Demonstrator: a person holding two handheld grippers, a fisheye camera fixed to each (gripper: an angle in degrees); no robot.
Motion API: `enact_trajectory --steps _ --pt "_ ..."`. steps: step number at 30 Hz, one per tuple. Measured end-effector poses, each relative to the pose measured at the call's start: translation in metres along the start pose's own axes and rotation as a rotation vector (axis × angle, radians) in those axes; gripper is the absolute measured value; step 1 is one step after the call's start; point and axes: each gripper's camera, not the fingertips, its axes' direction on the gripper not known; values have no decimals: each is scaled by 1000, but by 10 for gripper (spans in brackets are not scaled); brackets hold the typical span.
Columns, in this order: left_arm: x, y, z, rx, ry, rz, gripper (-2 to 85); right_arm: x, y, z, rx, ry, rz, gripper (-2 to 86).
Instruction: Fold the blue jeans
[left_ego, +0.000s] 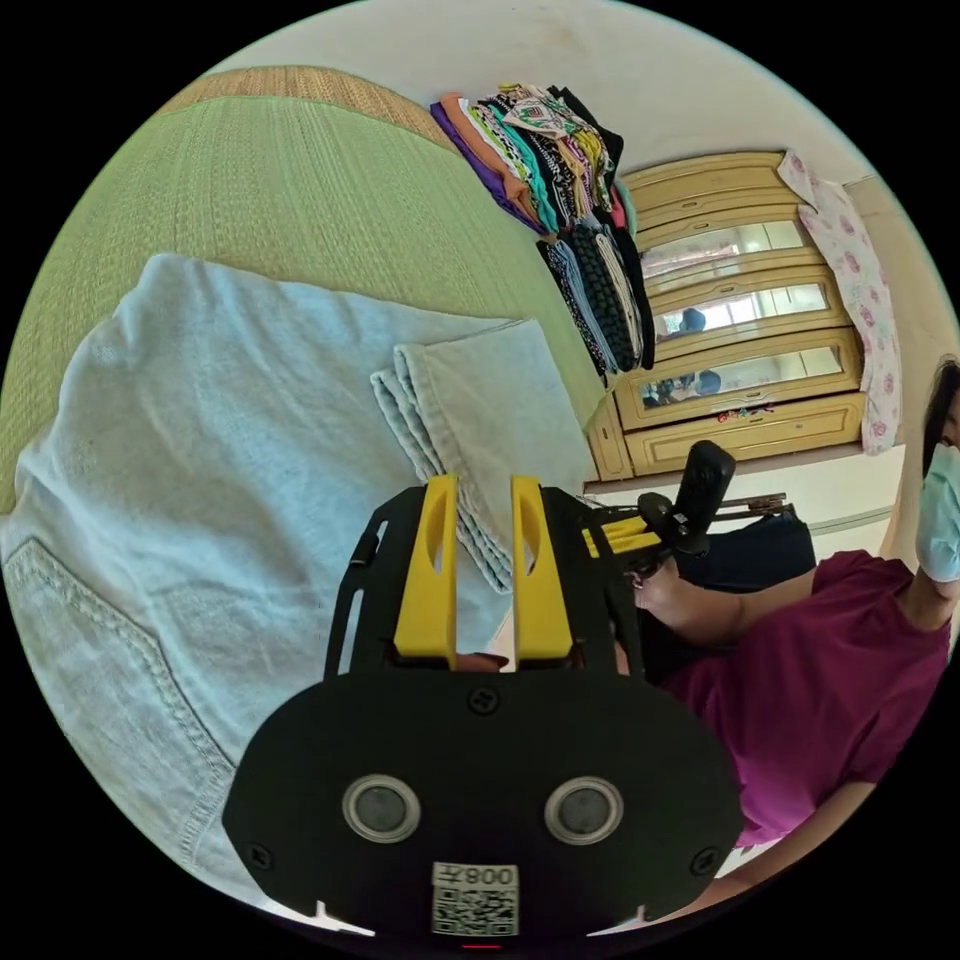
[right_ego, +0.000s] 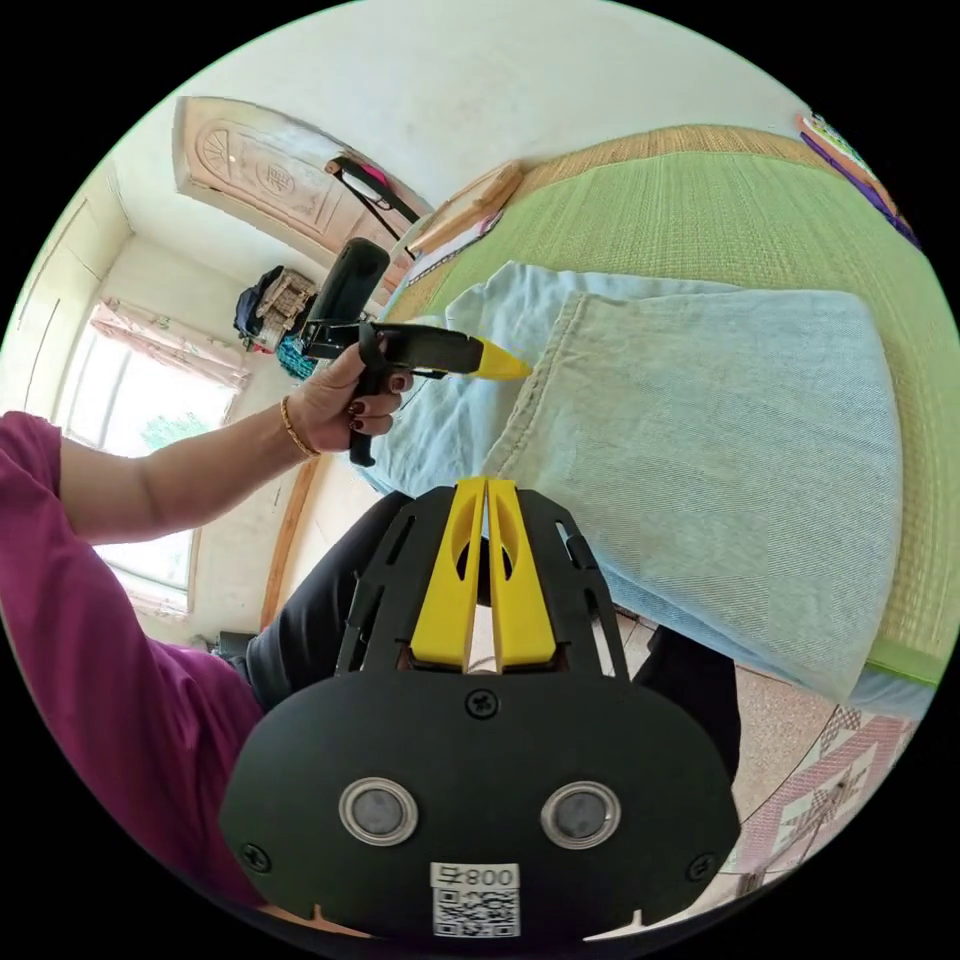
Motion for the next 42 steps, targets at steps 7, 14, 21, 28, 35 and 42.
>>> enact_trajectory --steps 7,14,21,28,35,42 --pt "12 31 -5 -53 -172 -11 64 -20 -28 -15 -30 53 -64 39" --pt "3 47 -22 -38 -114 -57 26 -57 -46 -1 -106 156 -198 63" --pt "12 64 -41 13 -78 -66 11 -69 -53 -27 -82 130 -205 34" --pt "30 83 -59 26 -134 -56 7 -77 -60 -37 -67 71 -191 23" --pt "61 68 -80 149 -236 -8 7 -60 -57 -11 -87 -6 -137 25" --pt "64 15 -58 93 -460 4 2 -73 -59 -10 -99 31 -144 26"
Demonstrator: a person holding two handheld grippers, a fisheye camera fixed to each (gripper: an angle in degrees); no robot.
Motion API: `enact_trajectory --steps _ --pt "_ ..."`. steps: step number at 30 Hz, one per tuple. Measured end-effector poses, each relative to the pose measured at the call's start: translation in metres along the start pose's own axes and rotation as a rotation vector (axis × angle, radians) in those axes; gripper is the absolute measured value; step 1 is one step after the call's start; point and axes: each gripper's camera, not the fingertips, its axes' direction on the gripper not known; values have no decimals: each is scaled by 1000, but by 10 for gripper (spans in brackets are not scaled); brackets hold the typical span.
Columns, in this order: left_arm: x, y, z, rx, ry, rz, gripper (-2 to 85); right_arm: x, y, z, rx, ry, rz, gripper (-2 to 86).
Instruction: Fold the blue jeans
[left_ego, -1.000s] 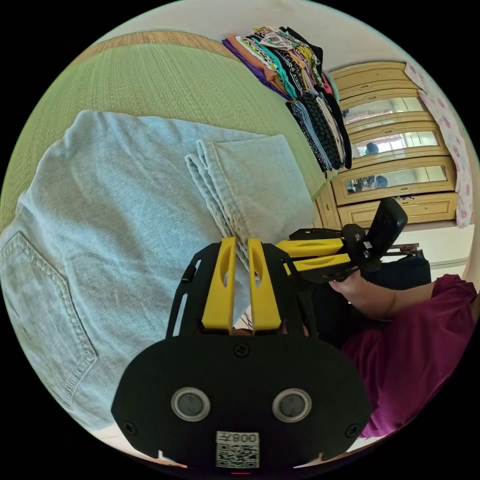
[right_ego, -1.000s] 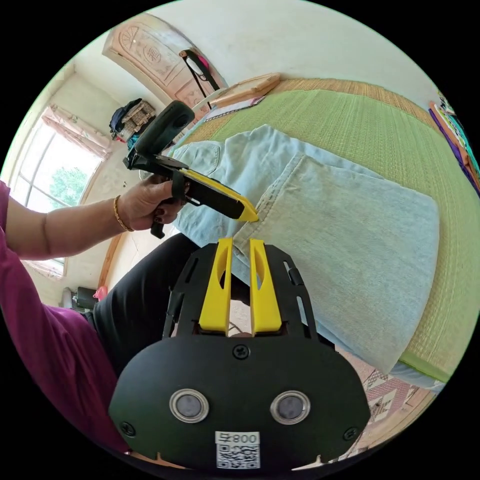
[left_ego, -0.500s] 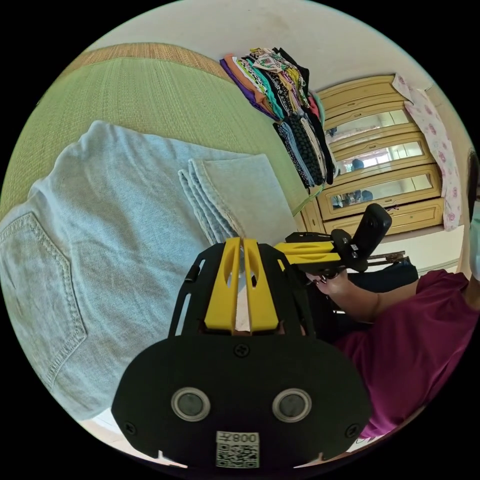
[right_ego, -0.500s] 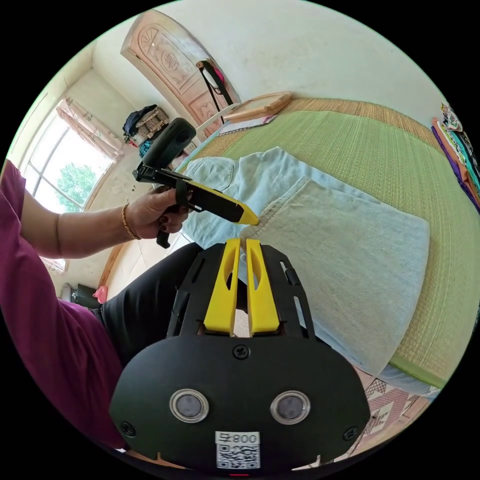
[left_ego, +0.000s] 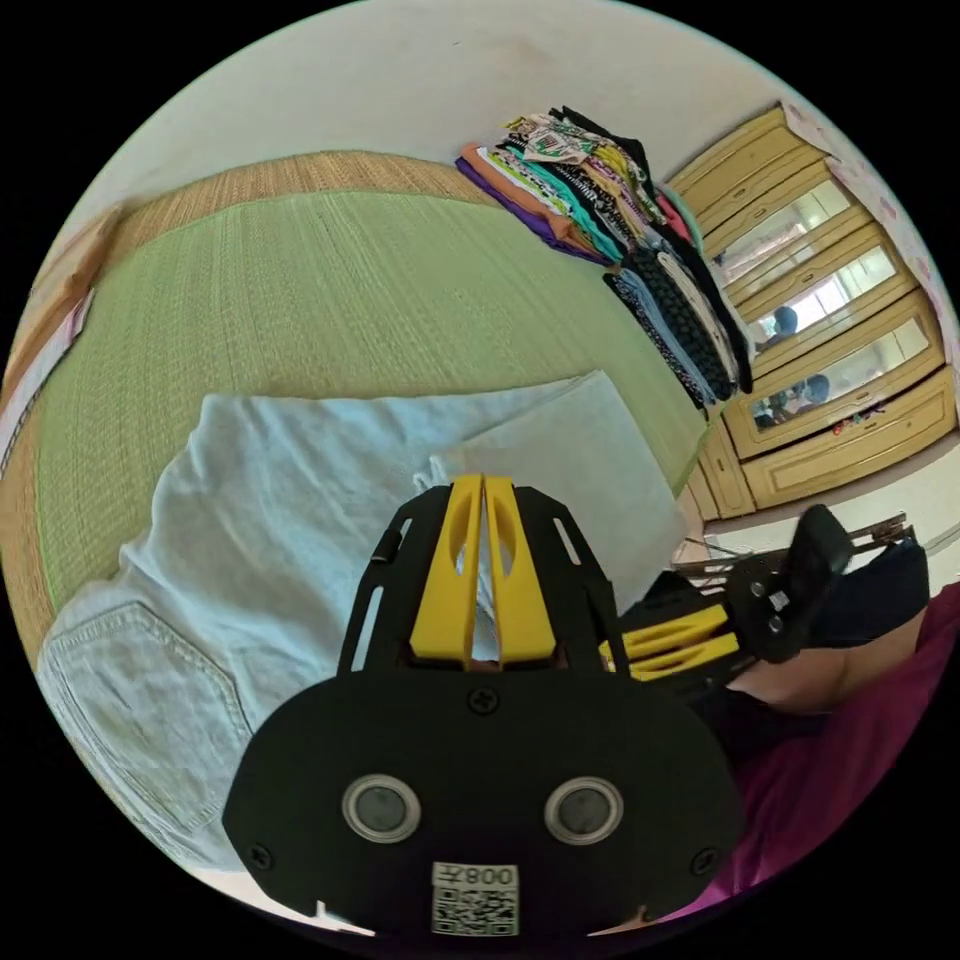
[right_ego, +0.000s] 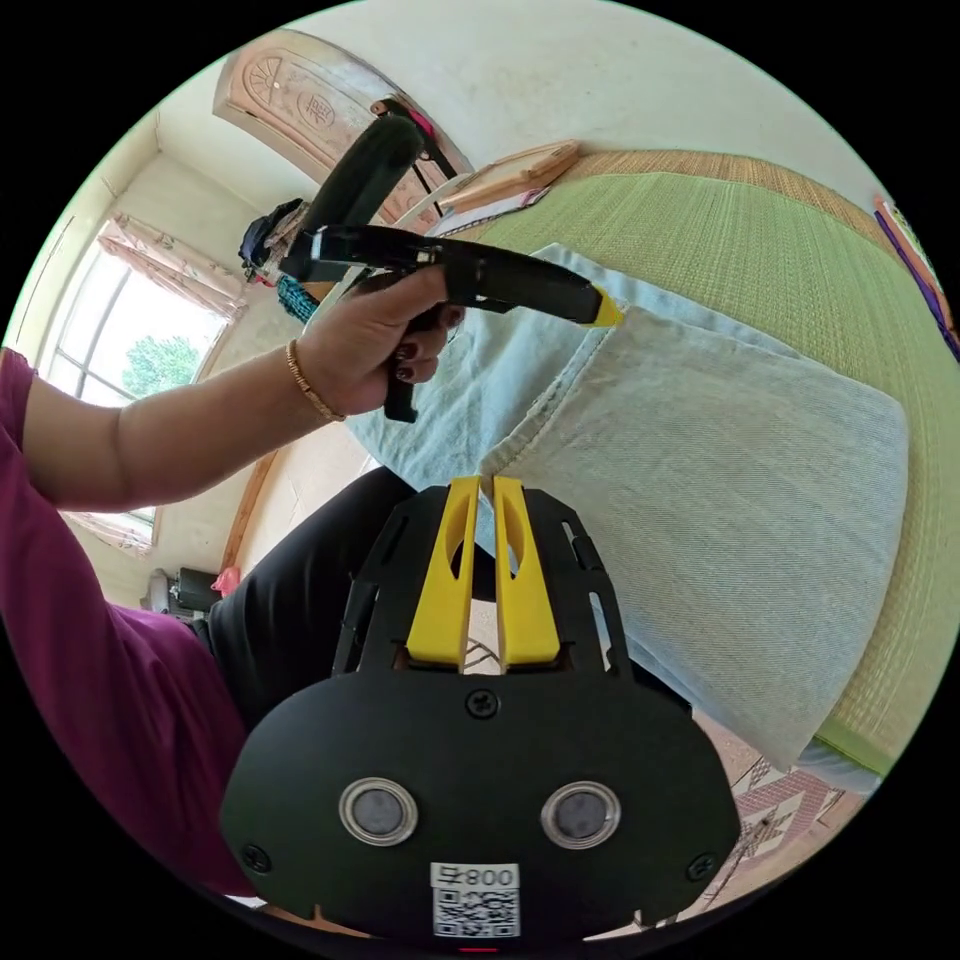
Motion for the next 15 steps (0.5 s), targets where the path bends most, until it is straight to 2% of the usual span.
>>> enact_trajectory --steps 2,5,8,15 --pt "-2 1 2 3 58 -23 1 0 2 -10 32 -7 4 26" --pt "7 4 -3 9 34 -17 1 10 8 -14 95 -63 39 26" --pt "14 4 -7 14 43 -41 1 15 7 35 -28 -75 59 26" --pt "58 8 -32 62 73 32 0 4 15 43 5 -72 49 17"
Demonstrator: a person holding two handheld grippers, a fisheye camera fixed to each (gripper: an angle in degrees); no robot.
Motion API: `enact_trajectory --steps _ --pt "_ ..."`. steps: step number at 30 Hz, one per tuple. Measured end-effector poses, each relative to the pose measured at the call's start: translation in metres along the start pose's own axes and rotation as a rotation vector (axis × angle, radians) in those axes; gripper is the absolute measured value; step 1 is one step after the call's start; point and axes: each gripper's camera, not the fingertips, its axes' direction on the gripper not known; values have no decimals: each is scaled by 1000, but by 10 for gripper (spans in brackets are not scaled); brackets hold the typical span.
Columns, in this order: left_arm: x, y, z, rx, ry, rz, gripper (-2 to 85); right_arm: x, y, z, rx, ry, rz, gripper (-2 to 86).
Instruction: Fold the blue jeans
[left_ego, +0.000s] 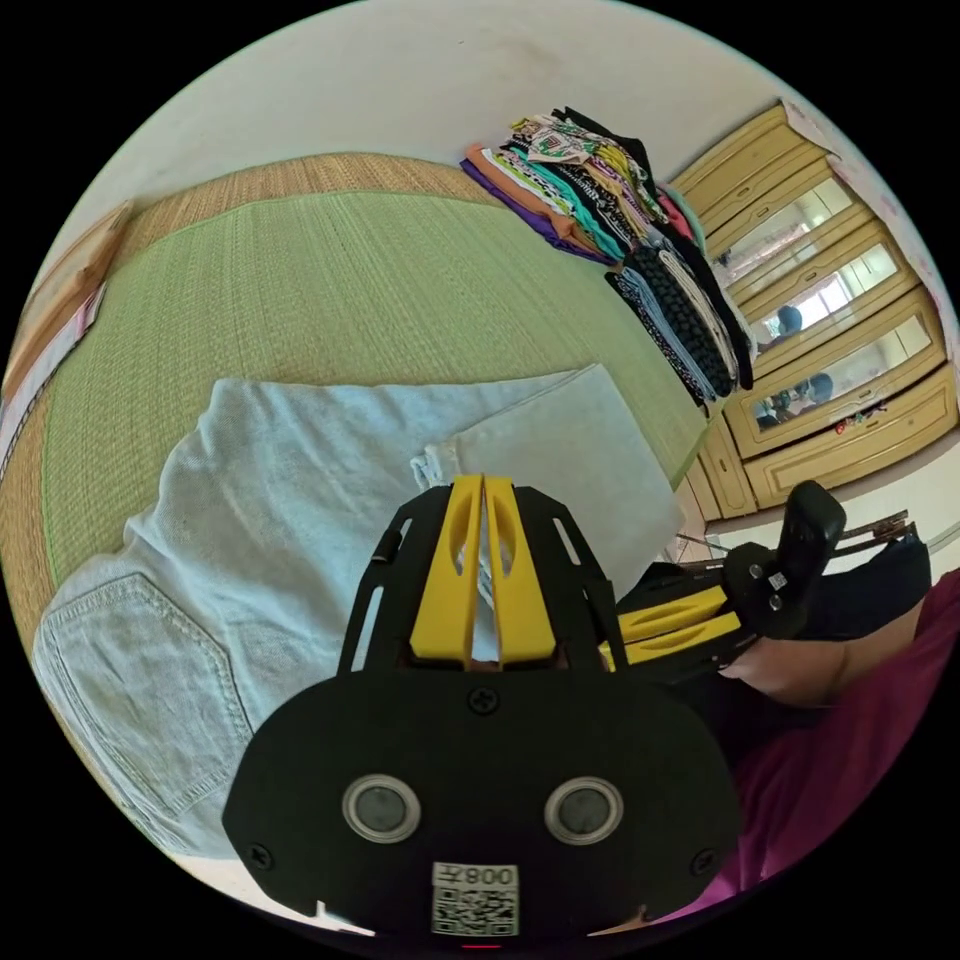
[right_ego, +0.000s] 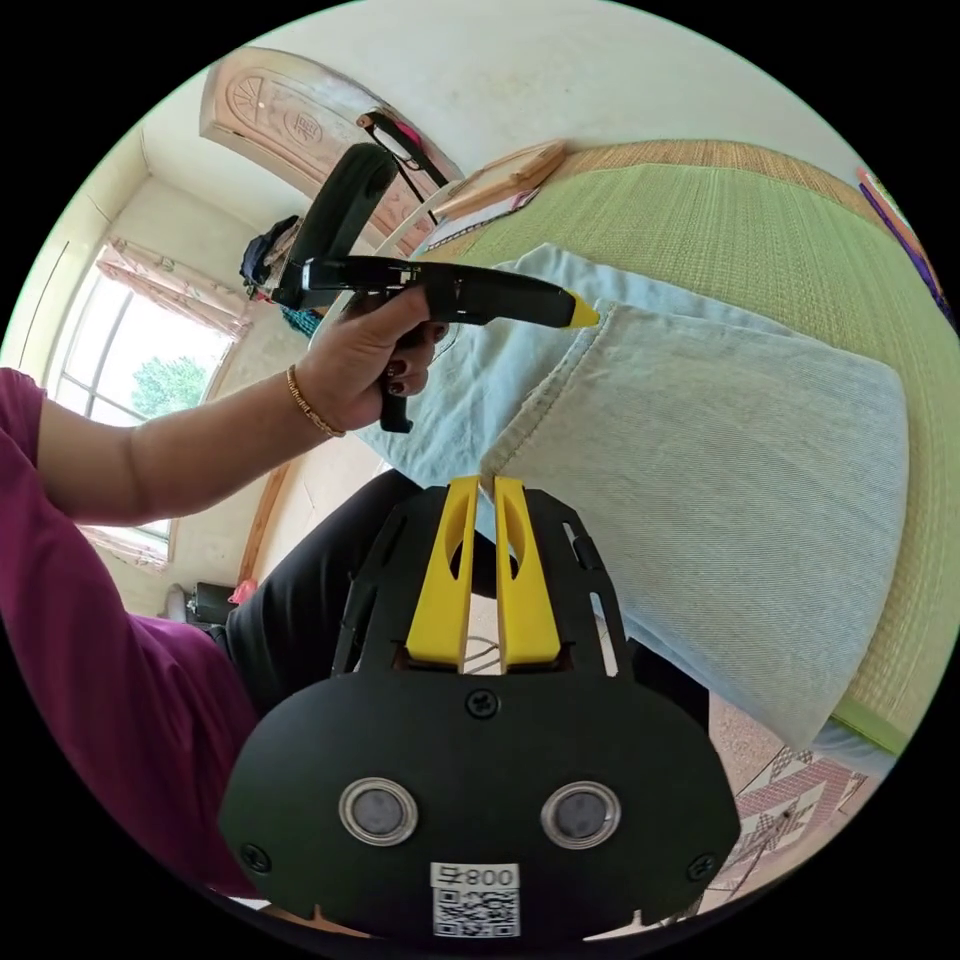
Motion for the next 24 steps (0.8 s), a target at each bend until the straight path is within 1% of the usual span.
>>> enact_trajectory --steps 2,4,5,7,9,10,12,13,14,15,16,17,20,21,23,24 --pt "15 4 9 -56 -62 37 0 5 1 -4 19 -72 -3 11" --pt "17 6 19 -105 -80 36 0 10 0 -18 57 -81 -14 7" --pt "16 7 17 -75 -53 9 0 16 -2 -33 99 -43 -7 5" --pt "18 2 14 -76 -29 -22 0 34 -5 -58 153 48 16 3" --pt "29 -1 8 -50 -24 -6 0 74 -8 -88 228 167 87 2" --pt "38 -4 5 -43 -8 12 0 86 -9 -92 237 190 109 2" --pt "49 -7 7 -50 5 34 0 140 -14 -88 230 239 222 1" --pt "55 -8 13 -80 -13 38 0 154 -15 -82 211 239 243 1" --pt "58 -9 24 -137 -44 35 0 180 -17 -63 157 238 300 1" --pt "60 -9 27 -141 -41 47 0 200 -16 -43 104 214 340 1" --pt "61 -9 24 -107 -32 26 0 205 -15 -36 92 195 350 1" --pt "63 -12 22 -120 -11 0 0 204 -9 -34 120 181 341 1" --pt "79 -15 10 -72 4 18 0 185 11 -38 159 171 305 1" --pt "82 -16 10 -75 3 19 0 176 24 -40 175 152 288 1" --pt "88 -17 23 -148 -10 8 0 170 50 -35 183 139 303 1" --pt "88 -17 23 -129 7 8 1 171 68 -23 167 117 319 1"
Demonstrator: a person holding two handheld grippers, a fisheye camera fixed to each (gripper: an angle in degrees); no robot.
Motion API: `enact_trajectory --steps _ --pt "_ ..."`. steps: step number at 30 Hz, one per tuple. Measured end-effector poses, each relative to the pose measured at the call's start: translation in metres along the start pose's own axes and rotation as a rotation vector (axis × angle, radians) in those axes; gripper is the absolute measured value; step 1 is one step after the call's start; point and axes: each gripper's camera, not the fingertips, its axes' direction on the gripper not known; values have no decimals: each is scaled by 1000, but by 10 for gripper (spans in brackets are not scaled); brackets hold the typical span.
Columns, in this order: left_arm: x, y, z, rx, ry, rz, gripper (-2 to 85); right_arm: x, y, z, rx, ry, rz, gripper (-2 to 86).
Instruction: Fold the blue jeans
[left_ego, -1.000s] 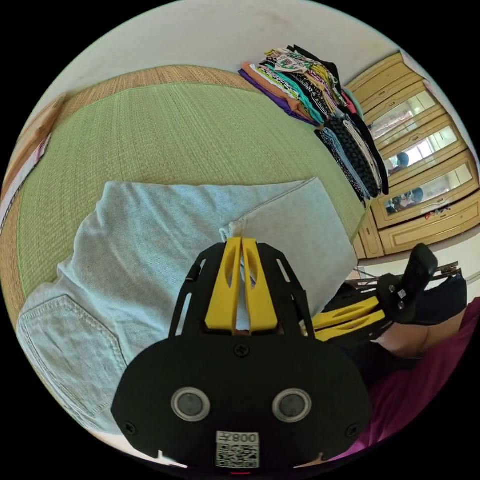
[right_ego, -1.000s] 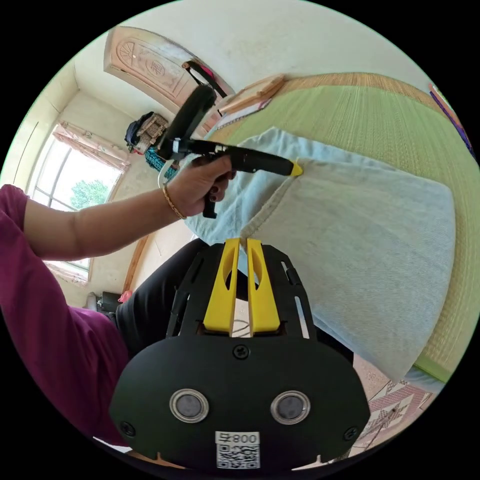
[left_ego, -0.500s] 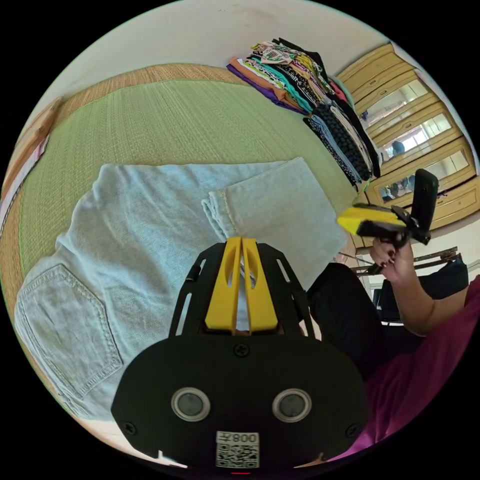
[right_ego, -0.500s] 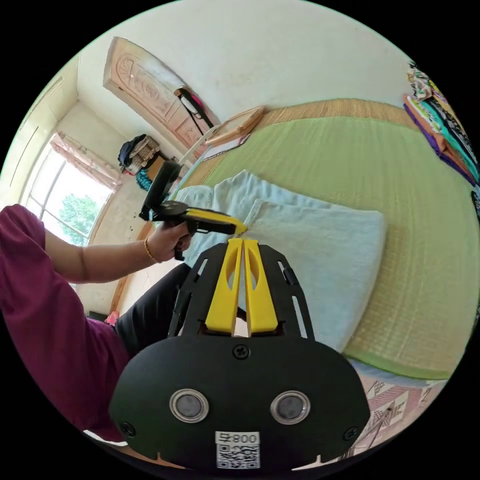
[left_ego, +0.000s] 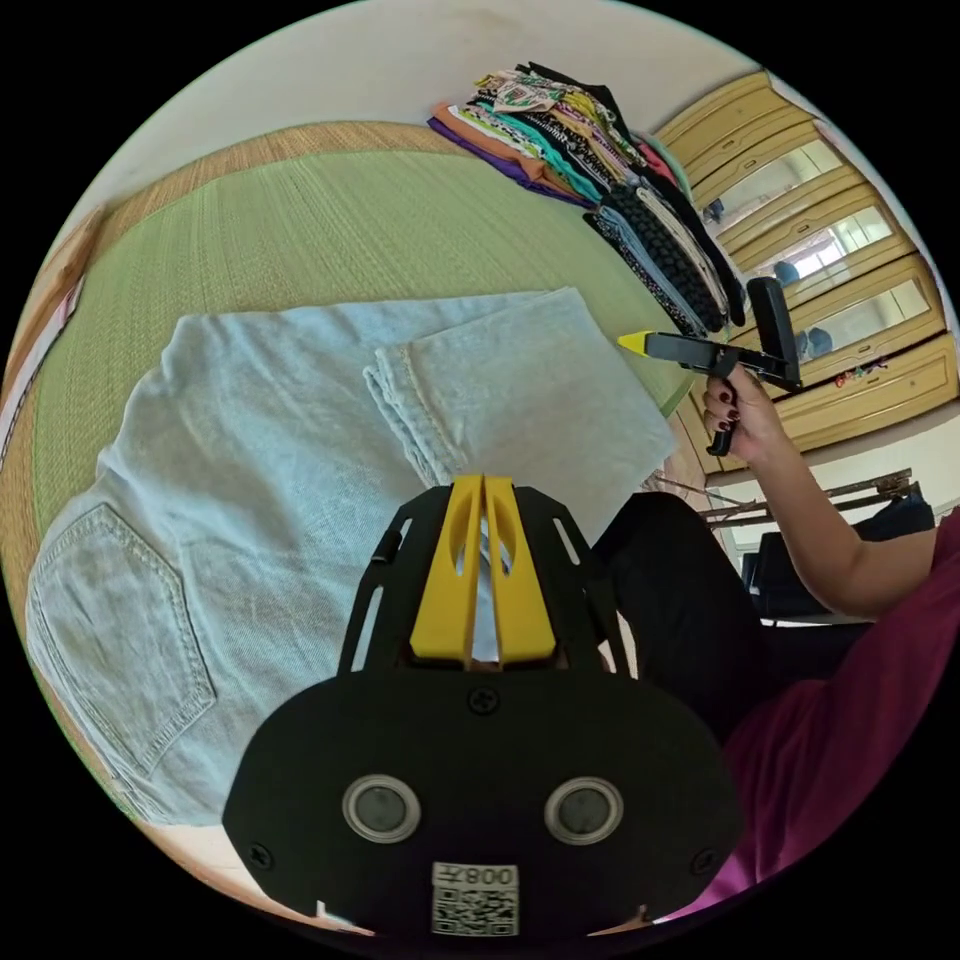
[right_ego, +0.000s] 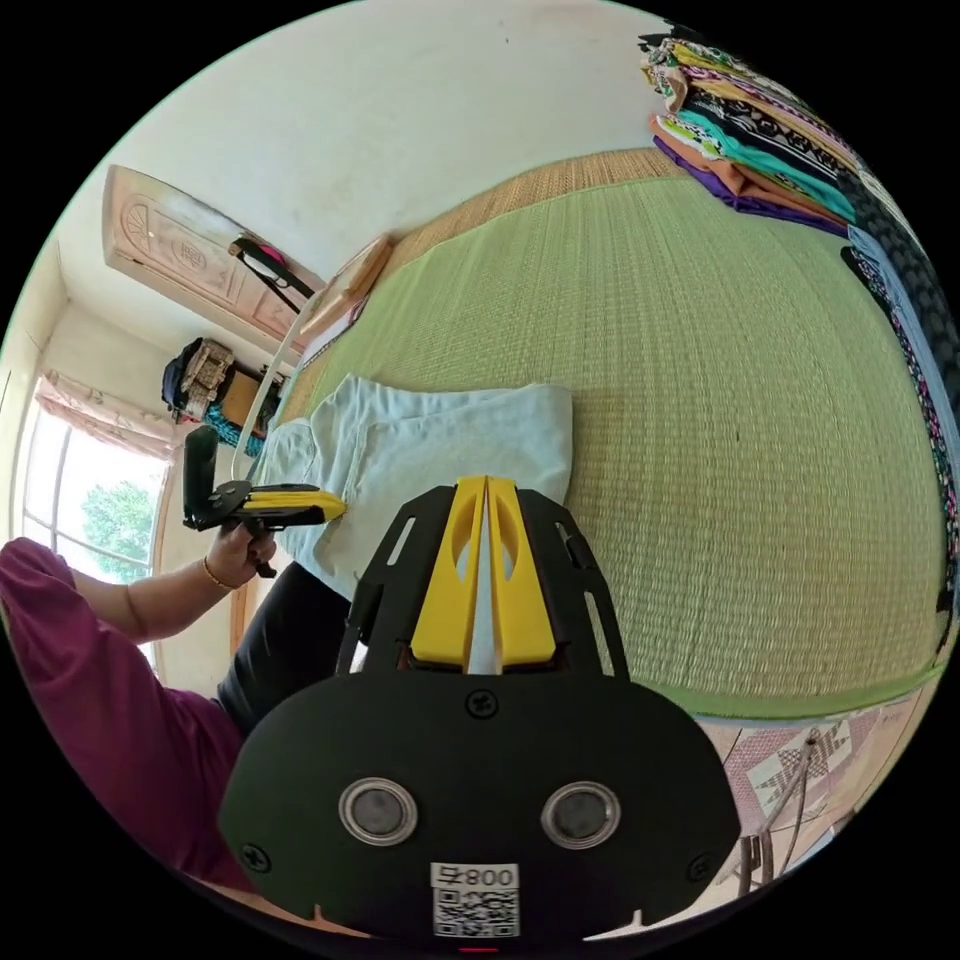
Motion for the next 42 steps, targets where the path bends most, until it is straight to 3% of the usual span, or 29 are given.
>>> enact_trajectory --steps 2,4,8,15,23,31,35,42 --pt "0 -4 -2 18 50 -47 1 13 26 22 -73 -33 45 1" --pt "11 -8 -7 27 26 -42 2 22 50 20 -29 -97 85 1" --pt "56 -16 -17 73 69 66 7 49 98 0 103 -103 195 1" --pt "141 -49 7 49 175 228 50 90 144 41 50 -168 292 1" --pt "247 -93 51 -56 63 421 109 125 165 63 95 -380 303 2" --pt "276 -106 51 -57 -85 357 85 122 158 87 68 -394 227 6" --pt "270 -110 40 -54 -25 326 53 132 158 87 49 -398 199 13" --pt "262 -103 6 20 50 281 33 191 149 61 181 -459 275 67"
